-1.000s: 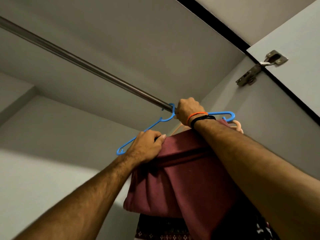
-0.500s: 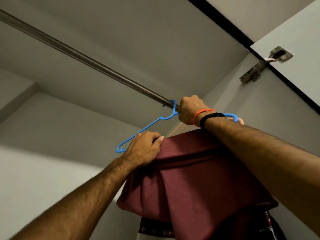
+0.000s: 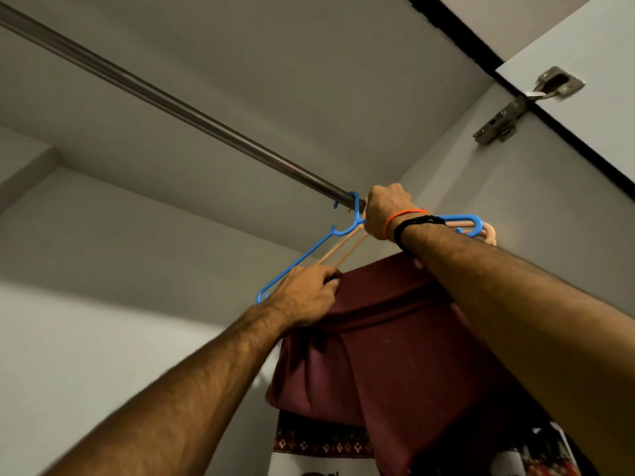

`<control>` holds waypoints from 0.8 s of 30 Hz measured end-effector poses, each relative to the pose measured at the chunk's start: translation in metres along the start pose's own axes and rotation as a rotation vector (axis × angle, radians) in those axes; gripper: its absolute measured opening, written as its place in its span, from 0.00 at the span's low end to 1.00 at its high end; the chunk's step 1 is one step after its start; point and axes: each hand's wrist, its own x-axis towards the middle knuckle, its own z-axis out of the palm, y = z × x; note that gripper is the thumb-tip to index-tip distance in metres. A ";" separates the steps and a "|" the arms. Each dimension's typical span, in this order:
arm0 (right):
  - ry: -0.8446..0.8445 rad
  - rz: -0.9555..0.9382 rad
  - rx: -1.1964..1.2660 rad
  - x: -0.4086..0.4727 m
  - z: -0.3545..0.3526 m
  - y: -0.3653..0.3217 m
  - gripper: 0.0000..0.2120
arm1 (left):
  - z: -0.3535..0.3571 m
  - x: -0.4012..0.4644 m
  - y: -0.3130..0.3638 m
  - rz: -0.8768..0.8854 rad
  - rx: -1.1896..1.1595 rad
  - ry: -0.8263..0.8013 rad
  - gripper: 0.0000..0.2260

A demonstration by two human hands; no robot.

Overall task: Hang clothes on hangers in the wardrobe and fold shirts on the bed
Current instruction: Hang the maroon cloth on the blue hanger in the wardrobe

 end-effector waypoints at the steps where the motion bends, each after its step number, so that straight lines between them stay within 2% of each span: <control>1: 0.005 -0.006 -0.006 0.000 0.001 0.001 0.11 | 0.001 0.000 0.000 0.002 0.003 0.004 0.13; 13: -0.013 -0.119 -0.007 -0.013 -0.001 0.014 0.12 | -0.007 -0.005 0.006 -0.041 0.044 0.025 0.11; 21: 0.018 -0.215 0.001 -0.034 -0.016 0.009 0.20 | -0.020 -0.021 0.026 -0.124 0.090 0.070 0.15; 24: 0.000 -0.271 0.050 -0.045 -0.025 0.003 0.18 | -0.029 -0.032 0.036 -0.161 0.070 0.084 0.17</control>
